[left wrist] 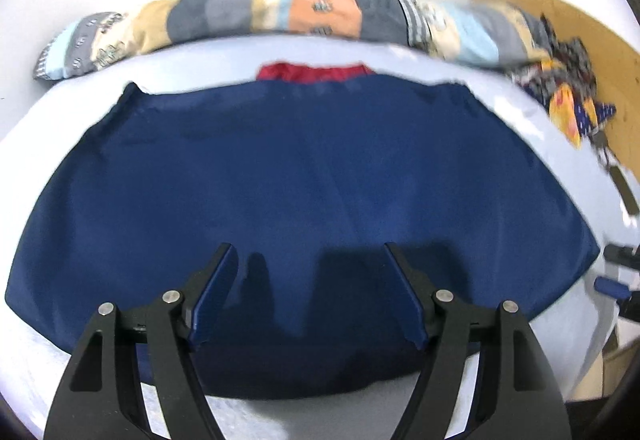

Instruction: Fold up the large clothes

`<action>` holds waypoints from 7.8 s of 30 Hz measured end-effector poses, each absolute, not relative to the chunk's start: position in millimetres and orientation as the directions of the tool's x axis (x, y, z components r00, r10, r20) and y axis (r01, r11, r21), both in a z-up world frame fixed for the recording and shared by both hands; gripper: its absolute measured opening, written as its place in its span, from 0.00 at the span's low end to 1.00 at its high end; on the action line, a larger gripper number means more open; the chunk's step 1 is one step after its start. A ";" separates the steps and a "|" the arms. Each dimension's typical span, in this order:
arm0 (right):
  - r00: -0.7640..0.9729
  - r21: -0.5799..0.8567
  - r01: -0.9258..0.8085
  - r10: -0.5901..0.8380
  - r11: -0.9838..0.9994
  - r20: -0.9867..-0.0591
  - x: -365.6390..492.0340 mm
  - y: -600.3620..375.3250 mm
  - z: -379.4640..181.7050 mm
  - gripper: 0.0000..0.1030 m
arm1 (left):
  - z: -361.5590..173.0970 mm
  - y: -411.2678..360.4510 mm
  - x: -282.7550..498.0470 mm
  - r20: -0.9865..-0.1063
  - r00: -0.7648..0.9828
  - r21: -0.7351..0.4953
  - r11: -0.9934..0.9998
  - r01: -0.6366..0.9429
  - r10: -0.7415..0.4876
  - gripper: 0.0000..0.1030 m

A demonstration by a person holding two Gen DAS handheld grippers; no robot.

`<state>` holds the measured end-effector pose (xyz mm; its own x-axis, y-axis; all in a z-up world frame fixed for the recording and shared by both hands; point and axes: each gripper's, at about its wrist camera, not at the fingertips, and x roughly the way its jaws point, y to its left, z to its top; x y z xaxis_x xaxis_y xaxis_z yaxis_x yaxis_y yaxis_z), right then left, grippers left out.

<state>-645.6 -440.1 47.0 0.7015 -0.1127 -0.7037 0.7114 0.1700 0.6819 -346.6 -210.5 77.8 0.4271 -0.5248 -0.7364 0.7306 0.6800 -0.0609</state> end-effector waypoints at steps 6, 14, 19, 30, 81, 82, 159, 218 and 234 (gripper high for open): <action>0.698 0.683 0.716 -0.108 0.147 -0.708 -641.2 -444.5 40.1 0.51 | 51.9 -220.0 -336.8 -0.812 0.371 -0.052 0.689 0.723 -0.451 0.71; 0.673 0.658 0.739 -0.127 0.141 -0.729 -633.4 -455.0 32.6 0.51 | 69.4 -218.5 -328.2 -0.741 0.414 -0.138 0.722 0.678 -0.530 0.71; 0.684 0.673 0.729 -0.102 0.123 -0.723 -618.8 -457.2 17.2 0.50 | 51.6 -236.2 -327.0 -0.781 0.418 -0.075 0.734 0.674 -0.464 0.71; 0.754 0.737 0.655 -0.211 0.168 -0.622 -597.6 -452.2 19.7 0.55 | 50.5 -241.5 -329.1 -0.762 0.464 -0.059 0.762 0.645 -0.452 0.74; 0.785 0.776 0.612 -0.232 0.152 -0.574 -575.2 -480.2 -2.7 0.13 | 45.3 -243.1 -334.0 -0.730 0.529 -0.023 0.789 0.613 -0.433 0.82; 0.782 0.768 0.618 -0.238 0.170 -0.576 -573.9 -479.6 1.0 0.12 | 45.3 -243.2 -334.2 -0.730 0.530 -0.023 0.790 0.613 -0.432 0.82; 0.655 0.027 0.266 -0.160 0.964 -0.738 -255.0 -76.7 59.8 0.41 | 100.1 65.4 -133.6 -0.762 0.547 -0.294 0.937 0.186 -0.348 0.82; 0.546 0.366 0.393 0.106 0.843 -0.831 -112.4 -282.1 44.0 0.11 | 69.5 -52.9 -174.1 -0.866 0.343 -0.122 0.820 0.559 -0.363 0.83; 0.536 0.271 0.510 -0.055 0.816 -0.843 -200.4 -361.0 71.7 0.16 | 77.8 -58.6 -183.9 -0.854 0.371 -0.090 0.806 0.585 -0.365 0.83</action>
<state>-200.4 -361.0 71.7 0.5358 -0.0551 -0.8425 0.5104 0.8161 0.2712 -183.9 -58.6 77.8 0.3709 -0.3645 -0.8541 0.5846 0.8063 -0.0903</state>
